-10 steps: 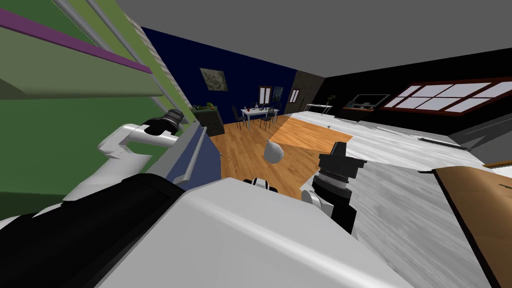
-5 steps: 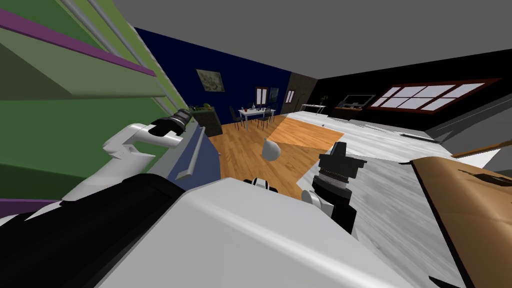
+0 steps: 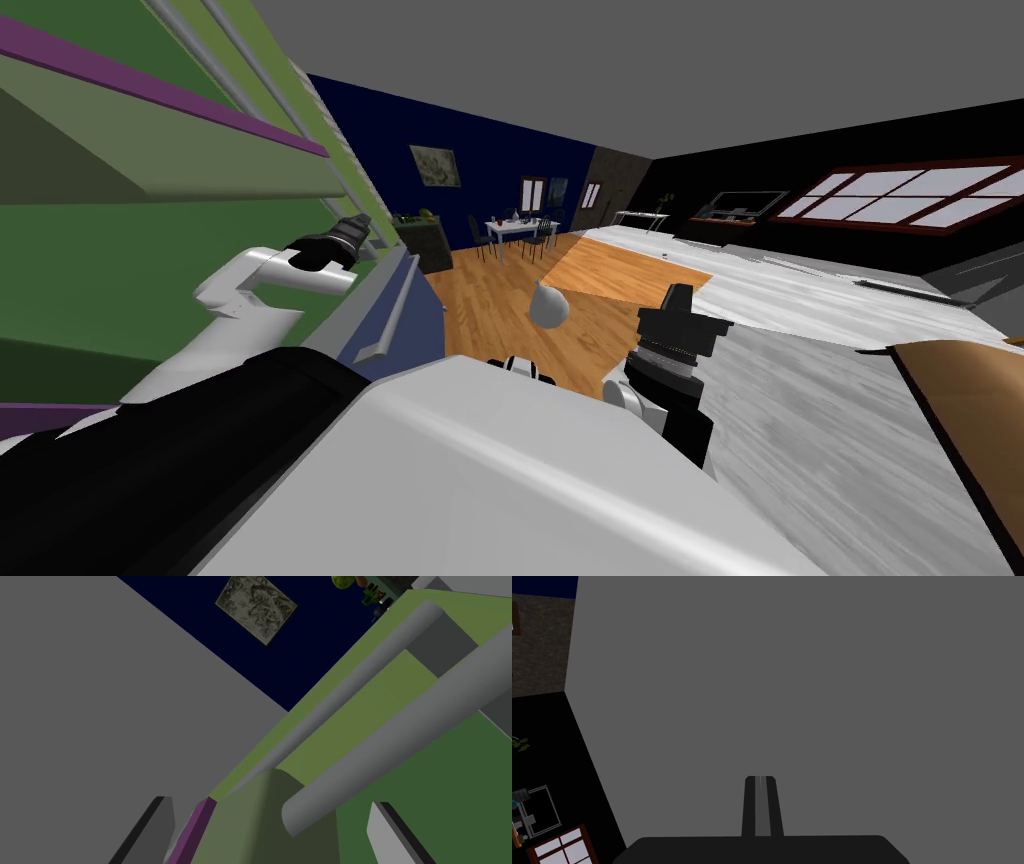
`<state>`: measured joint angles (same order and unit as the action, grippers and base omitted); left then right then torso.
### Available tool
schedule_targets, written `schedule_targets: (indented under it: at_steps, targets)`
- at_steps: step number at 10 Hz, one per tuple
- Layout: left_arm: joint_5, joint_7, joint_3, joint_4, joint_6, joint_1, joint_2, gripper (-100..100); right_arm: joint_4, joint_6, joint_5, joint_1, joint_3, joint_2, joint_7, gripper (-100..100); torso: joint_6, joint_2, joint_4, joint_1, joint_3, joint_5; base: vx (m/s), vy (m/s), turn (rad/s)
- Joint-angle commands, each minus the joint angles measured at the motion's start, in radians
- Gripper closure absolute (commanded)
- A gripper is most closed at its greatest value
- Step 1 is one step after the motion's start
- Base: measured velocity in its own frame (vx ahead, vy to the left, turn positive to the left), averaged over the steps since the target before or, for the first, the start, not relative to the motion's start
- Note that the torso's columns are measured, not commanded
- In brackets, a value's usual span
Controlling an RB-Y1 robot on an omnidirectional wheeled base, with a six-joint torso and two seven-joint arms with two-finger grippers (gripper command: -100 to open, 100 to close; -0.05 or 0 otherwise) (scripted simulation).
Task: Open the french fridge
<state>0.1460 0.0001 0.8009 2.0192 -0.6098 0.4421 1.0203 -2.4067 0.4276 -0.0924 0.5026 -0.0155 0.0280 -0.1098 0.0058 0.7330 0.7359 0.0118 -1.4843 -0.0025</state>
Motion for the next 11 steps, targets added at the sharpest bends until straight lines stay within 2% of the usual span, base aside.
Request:
schedule_targets:
  at_steps: [1, 3, 4, 5, 6, 8, 10, 11]
  targets:
    - [-0.032, -0.011, 0.023, -0.045, -0.011, -0.009, 0.001, -100, 0.000, 0.000, 0.000, 0.000, 0.000, 0.000, 0.000, 0, 0.001, -0.004, -0.001, 0.005, -0.003, 0.002, 0.108, 0.046, 0.100]
    - [-0.053, -0.018, 0.039, -0.078, -0.019, -0.013, -0.001, -100, 0.000, 0.000, 0.000, 0.000, 0.000, 0.000, 0.000, 0, 0.003, -0.007, -0.003, 0.018, -0.009, 0.000, 0.105, 0.044, 0.100]
    - [-0.047, -0.016, 0.027, -0.072, -0.012, -0.008, -0.025, -100, 0.000, 0.000, 0.000, 0.000, 0.000, 0.000, 0.000, 0, 0.003, -0.007, -0.003, 0.024, -0.012, -0.001, 0.018, -0.028, 0.072]
    - [-0.068, -0.033, -0.021, -0.125, 0.040, -0.055, 0.003, -100, 0.000, 0.000, 0.000, 0.000, 0.000, 0.000, 0.000, 0, 0.004, -0.006, -0.003, 0.018, -0.006, 0.004, -0.099, -0.082, -0.066]
    - [-0.068, -0.033, -0.038, -0.145, 0.057, -0.076, 0.003, -100, 0.000, 0.000, 0.000, 0.000, 0.000, 0.000, 0.000, 0, 0.003, -0.001, -0.001, 0.007, 0.002, 0.007, -0.100, -0.057, -0.084]
    - [-0.068, -0.033, -0.038, -0.209, 0.057, -0.130, 0.003, -100, 0.000, 0.000, 0.000, 0.000, 0.000, 0.000, 0.000, 0, -0.002, 0.000, 0.000, 0.001, 0.006, 0.007, -0.027, -0.005, -0.006]
    - [-0.068, -0.033, -0.038, -0.242, 0.057, -0.130, 0.003, -100, 0.000, 0.000, 0.000, 0.000, 0.000, 0.000, 0.000, 0, -0.004, 0.000, 0.000, 0.000, 0.005, 0.008, 0.014, 0.005, -0.004]
    - [-0.090, -0.050, -0.087, -0.275, 0.101, -0.177, 0.035, -100, 0.000, 0.000, 0.000, 0.000, 0.000, 0.000, 0.000, 0, -0.004, 0.002, 0.001, -0.002, 0.006, 0.006, -0.057, -0.025, -0.112]
